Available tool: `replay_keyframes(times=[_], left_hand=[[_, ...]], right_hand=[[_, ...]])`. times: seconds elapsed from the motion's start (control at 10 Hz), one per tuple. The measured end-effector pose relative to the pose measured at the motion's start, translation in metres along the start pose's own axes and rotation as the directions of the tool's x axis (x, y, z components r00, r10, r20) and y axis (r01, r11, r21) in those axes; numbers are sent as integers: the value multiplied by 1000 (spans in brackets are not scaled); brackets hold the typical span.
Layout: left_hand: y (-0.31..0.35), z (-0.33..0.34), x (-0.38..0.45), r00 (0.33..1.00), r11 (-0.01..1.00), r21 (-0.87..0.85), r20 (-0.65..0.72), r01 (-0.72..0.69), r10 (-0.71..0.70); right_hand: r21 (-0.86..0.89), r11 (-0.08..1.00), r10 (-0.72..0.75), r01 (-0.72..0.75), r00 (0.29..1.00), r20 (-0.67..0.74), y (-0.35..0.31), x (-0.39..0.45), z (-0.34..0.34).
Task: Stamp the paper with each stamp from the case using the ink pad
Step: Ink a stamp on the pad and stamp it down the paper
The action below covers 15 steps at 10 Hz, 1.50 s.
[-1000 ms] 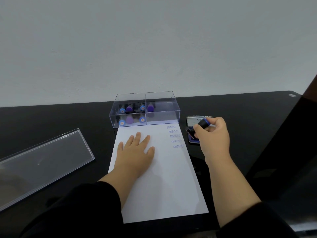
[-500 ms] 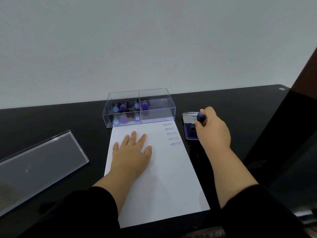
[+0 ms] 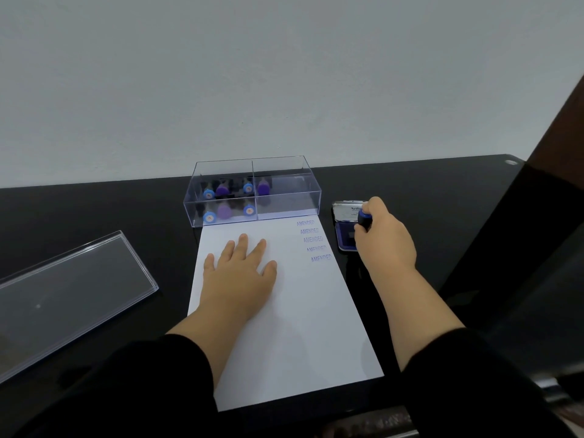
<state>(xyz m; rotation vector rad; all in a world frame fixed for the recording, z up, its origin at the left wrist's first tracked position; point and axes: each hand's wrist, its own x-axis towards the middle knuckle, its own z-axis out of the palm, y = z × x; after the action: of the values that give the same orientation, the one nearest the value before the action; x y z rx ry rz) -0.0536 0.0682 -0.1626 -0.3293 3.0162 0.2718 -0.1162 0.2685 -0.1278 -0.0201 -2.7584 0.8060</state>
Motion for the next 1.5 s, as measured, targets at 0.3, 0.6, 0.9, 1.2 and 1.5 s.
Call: replay_keyframes(times=[0.3, 0.6, 0.9, 1.2, 1.5], left_hand=[[0, -1, -1, 1000, 1000, 8, 6, -5, 5], [0, -1, -1, 1000, 1000, 5, 7, -5, 5], [1, -1, 0, 1000, 1000, 18, 12, -2, 1], [1, 0, -2, 1000, 1000, -10, -12, 1, -1], [1, -1, -3, 1000, 1000, -20, -12, -4, 3]], right_hand=[[-22, 1000, 4, -4, 1000, 17, 0, 2, 0], [-54, 998, -12, 14, 999, 41, 0, 3, -3], [-54, 997, -46, 47, 999, 8, 1, 0, -3], [233, 970, -74, 73, 997, -3, -3, -20, -11], [237, 959, -171, 155, 984, 51, -10, -53, -10]])
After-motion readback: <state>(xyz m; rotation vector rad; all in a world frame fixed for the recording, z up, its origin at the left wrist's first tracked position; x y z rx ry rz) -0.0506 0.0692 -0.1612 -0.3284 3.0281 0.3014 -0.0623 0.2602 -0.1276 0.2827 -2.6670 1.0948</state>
